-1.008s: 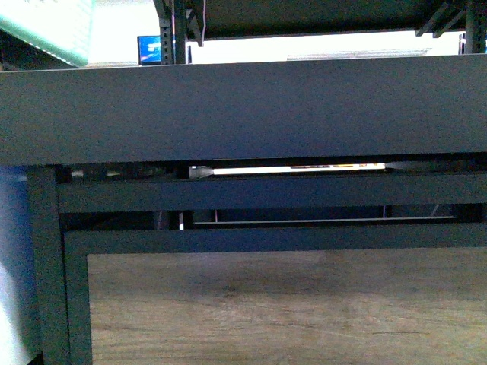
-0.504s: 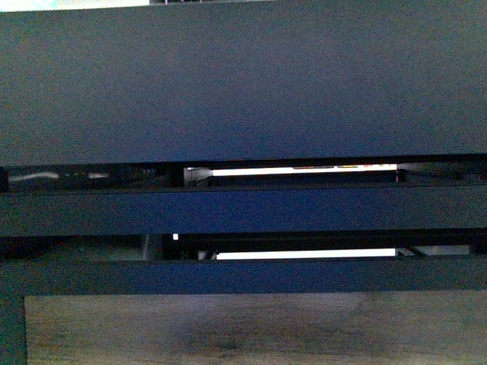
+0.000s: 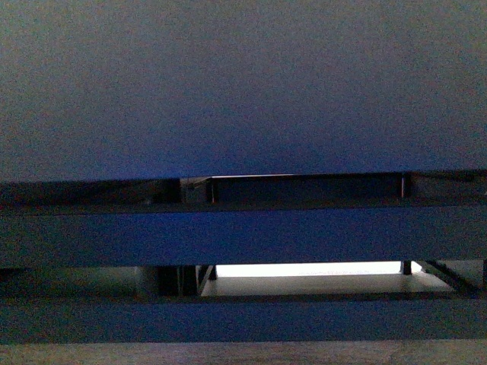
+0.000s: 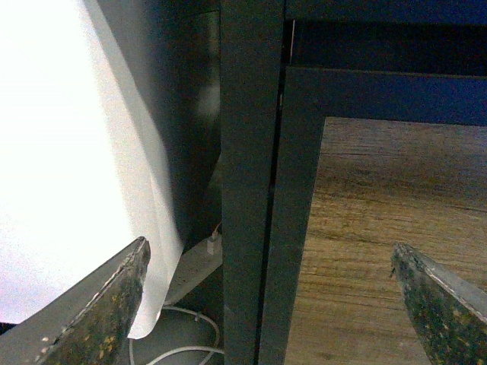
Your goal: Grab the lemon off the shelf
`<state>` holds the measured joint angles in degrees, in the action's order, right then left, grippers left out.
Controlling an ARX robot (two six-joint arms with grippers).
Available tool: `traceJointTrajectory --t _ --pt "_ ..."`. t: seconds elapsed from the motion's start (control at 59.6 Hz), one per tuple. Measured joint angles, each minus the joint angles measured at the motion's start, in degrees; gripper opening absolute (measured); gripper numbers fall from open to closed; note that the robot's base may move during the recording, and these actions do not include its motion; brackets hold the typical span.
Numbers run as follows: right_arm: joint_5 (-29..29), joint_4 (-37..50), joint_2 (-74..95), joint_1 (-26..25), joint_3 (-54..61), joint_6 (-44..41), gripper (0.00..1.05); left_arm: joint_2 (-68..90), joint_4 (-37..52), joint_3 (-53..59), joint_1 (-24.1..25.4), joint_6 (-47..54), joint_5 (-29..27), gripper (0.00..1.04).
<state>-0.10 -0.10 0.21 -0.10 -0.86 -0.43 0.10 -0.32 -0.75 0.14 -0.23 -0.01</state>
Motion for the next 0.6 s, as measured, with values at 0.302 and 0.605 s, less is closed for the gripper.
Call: traceJointTrajectory --t 0.302,0.605 --pt "0.0 0.0 0.0 0.0 0.0 0.0 1.02 0.0 0.0 0.0 0.0 0.0 0.0 0.97" --pt "0.0 0.0 0.0 0.0 0.0 0.0 1.02 0.0 0.0 0.0 0.0 0.0 0.0 0.97"
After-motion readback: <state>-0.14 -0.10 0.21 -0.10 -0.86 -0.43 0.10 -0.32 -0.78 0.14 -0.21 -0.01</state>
